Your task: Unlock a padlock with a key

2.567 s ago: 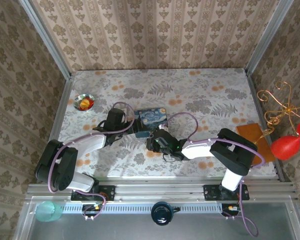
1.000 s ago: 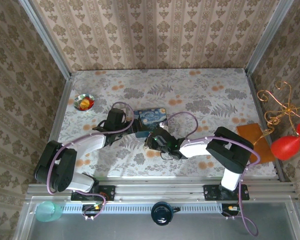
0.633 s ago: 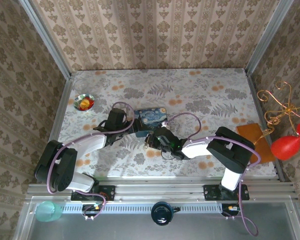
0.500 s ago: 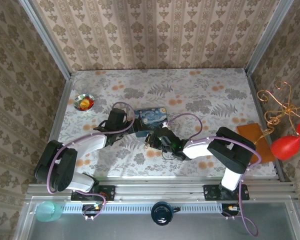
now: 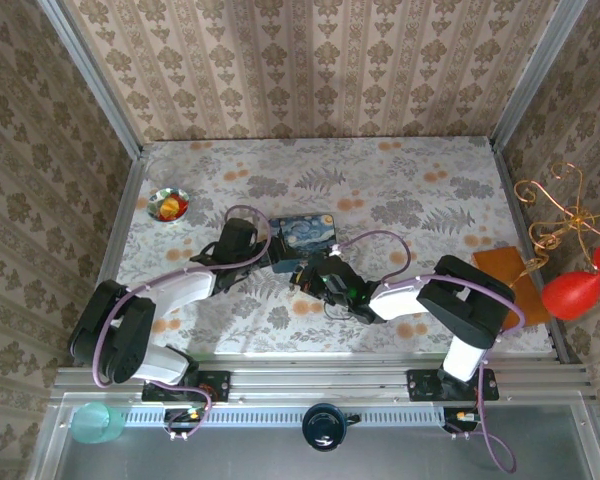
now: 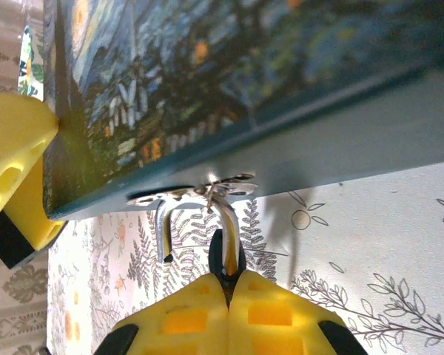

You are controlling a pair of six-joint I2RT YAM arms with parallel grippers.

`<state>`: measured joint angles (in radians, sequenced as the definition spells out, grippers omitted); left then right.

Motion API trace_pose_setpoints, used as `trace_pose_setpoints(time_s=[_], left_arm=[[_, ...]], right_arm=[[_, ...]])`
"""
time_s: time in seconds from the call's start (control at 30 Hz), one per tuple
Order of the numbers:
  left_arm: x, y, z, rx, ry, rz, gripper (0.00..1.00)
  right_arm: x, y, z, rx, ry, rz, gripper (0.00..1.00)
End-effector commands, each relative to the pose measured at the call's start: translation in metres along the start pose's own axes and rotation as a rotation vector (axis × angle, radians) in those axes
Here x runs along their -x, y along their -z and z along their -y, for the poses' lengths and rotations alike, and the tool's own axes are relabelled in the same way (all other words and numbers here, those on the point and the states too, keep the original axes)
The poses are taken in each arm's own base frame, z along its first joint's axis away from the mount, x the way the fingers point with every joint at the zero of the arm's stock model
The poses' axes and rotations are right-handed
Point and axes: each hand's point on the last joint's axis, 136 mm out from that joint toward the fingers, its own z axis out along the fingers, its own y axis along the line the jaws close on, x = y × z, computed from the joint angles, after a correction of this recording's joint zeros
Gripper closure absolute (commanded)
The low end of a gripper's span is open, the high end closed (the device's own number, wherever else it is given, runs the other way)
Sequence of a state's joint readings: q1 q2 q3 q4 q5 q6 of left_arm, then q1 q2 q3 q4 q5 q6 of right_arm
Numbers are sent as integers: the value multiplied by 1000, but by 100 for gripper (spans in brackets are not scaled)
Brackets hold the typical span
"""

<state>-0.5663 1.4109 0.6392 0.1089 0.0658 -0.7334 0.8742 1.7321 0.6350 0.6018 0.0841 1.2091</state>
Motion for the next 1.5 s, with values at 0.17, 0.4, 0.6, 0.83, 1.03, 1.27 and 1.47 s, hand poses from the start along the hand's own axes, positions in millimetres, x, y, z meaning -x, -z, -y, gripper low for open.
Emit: trace_pose_setpoints(time_s=[0.17,0.4,0.6,0.83,1.03,1.27,1.47], left_arm=[[-30,2,-24,85,34,-60,34],[-32,5,-20,80,34,-58,34],[-33,7,-21,81,36,-53,34],[-31,7,-19,79,35,-51,34],[-32,10,-23,97,30,-50,33],[-31,14,-26,109,32,-42,33],[-32,17,-28,109,36,-38,33]], right_arm=[[0,-13,33,-75,-112,-3,91],[-9,-34,35,-50,-69,-55,76],[-9,-32,47,-131,-27,-45,70],[-12,-36,56,-179,-31,-60,70],[-9,-30,56,-169,-33,-42,84],[-8,-20,51,-99,-45,-44,95],[2,-16,36,39,-91,-24,99]])
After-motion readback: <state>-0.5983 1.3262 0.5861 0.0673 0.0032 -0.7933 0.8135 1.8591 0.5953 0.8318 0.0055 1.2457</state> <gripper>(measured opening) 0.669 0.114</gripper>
